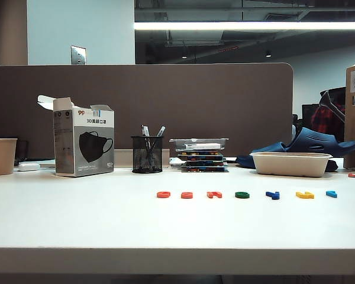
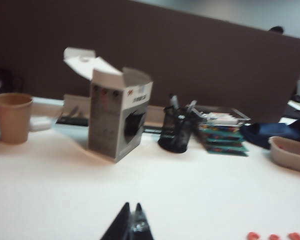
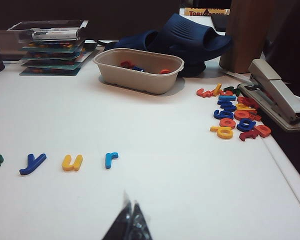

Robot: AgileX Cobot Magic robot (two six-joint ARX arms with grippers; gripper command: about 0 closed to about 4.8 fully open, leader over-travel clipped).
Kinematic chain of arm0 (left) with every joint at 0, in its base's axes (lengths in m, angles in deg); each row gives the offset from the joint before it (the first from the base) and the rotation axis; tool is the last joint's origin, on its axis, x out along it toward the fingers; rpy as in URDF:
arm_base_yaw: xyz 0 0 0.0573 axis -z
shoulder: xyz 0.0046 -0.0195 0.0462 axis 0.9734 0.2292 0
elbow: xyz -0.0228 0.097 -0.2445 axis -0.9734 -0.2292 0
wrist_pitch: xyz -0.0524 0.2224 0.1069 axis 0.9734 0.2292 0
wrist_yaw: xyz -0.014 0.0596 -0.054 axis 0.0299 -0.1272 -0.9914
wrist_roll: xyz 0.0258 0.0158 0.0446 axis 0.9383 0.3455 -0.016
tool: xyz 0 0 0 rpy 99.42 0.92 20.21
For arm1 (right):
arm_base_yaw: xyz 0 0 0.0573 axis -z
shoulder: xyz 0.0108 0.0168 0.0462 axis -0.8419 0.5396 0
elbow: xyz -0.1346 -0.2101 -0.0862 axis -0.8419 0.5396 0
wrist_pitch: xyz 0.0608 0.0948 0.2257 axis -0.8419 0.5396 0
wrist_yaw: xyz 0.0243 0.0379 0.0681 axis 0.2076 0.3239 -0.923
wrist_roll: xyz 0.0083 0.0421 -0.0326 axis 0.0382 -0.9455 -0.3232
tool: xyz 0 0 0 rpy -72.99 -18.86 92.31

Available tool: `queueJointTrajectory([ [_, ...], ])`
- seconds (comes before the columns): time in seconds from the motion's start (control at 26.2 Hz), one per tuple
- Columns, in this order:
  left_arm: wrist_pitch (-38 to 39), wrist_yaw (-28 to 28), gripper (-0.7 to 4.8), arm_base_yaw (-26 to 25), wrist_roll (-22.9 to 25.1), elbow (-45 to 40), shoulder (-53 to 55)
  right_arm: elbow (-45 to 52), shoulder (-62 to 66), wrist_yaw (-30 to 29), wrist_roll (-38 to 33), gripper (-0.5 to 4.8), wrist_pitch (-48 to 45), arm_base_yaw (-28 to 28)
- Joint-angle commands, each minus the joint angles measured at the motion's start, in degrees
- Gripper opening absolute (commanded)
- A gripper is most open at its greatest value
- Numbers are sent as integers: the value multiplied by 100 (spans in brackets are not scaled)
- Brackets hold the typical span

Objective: Select the appropriate letters from the row of letter magnets placed on the table to arrange into the word "yes".

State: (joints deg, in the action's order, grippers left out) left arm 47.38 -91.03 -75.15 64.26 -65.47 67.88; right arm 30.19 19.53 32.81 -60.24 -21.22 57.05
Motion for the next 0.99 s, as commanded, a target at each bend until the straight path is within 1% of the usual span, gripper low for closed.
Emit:
queueJointTrajectory([
  [0.04,820,-118,-5,2,-17,664,2,44,-50,7,2,0,-101,0],
  [0.11,1368,-175,-5,2,-15,1163,9,42,-50,7,4,0,-103,0],
  [0.23,1823,-278,-5,2,-15,1698,39,44,-50,7,4,0,-103,0],
  [0.31,2253,-323,-5,2,-13,2243,162,44,-50,9,4,0,-101,0],
  [0.38,2798,-361,-5,2,-11,2824,476,44,-52,7,4,0,-105,0],
  [0.5,3182,-426,-5,2,-15,3414,905,44,-52,7,2,0,-105,0],
  [0.73,3541,-955,-5,2,-17,4607,1941,44,-55,7,2,0,-105,0],
  [0.84,3899,-1298,-5,2,-17,5235,2492,42,-55,7,2,0,-105,0],
  [0.99,4614,-1781,-5,2,-15,6144,3213,44,-55,7,4,0,-105,0],
])
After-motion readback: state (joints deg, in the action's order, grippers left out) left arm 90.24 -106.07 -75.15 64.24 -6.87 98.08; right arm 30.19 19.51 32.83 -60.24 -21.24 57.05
